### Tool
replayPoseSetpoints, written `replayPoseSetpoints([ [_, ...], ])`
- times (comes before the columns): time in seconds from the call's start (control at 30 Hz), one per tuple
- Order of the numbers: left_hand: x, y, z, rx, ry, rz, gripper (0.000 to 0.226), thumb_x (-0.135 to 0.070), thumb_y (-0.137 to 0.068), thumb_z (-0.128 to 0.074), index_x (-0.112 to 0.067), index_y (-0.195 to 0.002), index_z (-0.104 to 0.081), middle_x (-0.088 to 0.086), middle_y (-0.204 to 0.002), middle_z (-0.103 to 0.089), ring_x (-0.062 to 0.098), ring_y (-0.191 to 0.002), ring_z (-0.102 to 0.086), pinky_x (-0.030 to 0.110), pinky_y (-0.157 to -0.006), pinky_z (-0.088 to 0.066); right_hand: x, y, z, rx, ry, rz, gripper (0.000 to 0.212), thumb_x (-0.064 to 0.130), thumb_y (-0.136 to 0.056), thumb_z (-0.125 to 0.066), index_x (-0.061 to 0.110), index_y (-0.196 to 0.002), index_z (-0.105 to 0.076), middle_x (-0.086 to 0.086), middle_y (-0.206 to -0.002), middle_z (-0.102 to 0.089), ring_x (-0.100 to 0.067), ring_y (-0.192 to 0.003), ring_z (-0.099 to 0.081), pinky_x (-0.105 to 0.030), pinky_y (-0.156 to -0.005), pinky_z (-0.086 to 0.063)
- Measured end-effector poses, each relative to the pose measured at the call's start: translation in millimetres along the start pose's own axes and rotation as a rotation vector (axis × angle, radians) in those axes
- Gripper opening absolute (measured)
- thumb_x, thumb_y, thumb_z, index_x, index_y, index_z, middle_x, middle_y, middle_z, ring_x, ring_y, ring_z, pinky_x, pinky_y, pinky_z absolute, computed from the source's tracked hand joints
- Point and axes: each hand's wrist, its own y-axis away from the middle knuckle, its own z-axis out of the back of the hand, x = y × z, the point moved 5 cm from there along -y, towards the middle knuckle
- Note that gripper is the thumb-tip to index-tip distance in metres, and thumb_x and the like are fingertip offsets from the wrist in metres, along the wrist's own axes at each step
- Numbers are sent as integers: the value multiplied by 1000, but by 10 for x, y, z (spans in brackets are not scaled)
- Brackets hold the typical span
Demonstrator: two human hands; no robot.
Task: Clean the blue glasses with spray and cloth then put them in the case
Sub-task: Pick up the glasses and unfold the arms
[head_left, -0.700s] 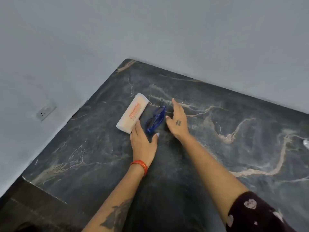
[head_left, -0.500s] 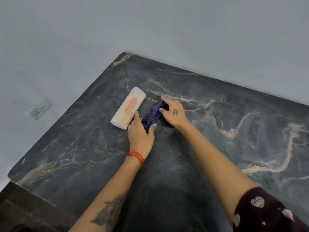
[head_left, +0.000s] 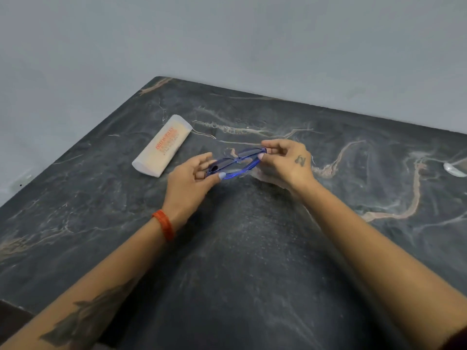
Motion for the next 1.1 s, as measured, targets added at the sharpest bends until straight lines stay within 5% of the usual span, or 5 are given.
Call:
replayPoseSetpoints([
  [0.1, -23, 71, -73, 97, 111, -1, 52, -6, -67, -76, -10, -116, -59, 5, -110, -67, 8, -89, -66, 18, -81, -54, -79, 239, 247, 2, -91, -13, 27, -2, -75, -72, 3, -101, -66, -17, -91, -68, -25, -85, -66, -34, -83, -56],
  [0.57, -169, 512, -251, 204, 185, -303, 27, 2, -69, -74, -14, -76, -54, 2, -82, -62, 7, -55, -59, 13, -61, -50, -207, 1290, 767, -127, -75, 247, 20, 0, -75, -73, 8, -82, -55, -8, -67, -56, -23, -65, -64, -32, -66, -59],
  [0.73, -212, 607, -268, 239, 149, -394, 19, 4, -69, -74, -11, -73, -63, -13, -77, -67, 1, -53, -60, 9, -59, -47, -174, 1455, 750, -168, 122, 401, 19, 7, -81, -70, 13, -79, -52, -17, -77, -57, -36, -70, -66, -35, -64, -60],
  [0.9, -145, 520, -211, 197, 132, -435, 24, 3, -72, -72, -15, -73, -56, -4, -87, -62, 2, -52, -59, 17, -63, -53, -174, 1462, 712, -179, 296, 500, 14, 12, -85, -62, 20, -79, -53, -8, -74, -61, -20, -66, -68, -46, -66, -58],
  [1.1, -185, 527, -251, 224, -112, -581, 27, 1, -71, -73, -15, -93, -69, -8, -93, -55, -8, -80, -58, 7, -71, -47, -221, 1413, 712, -147, 307, 526, 19, 4, -87, -56, 19, -81, -66, -4, -73, -66, -13, -66, -67, -40, -69, -59],
])
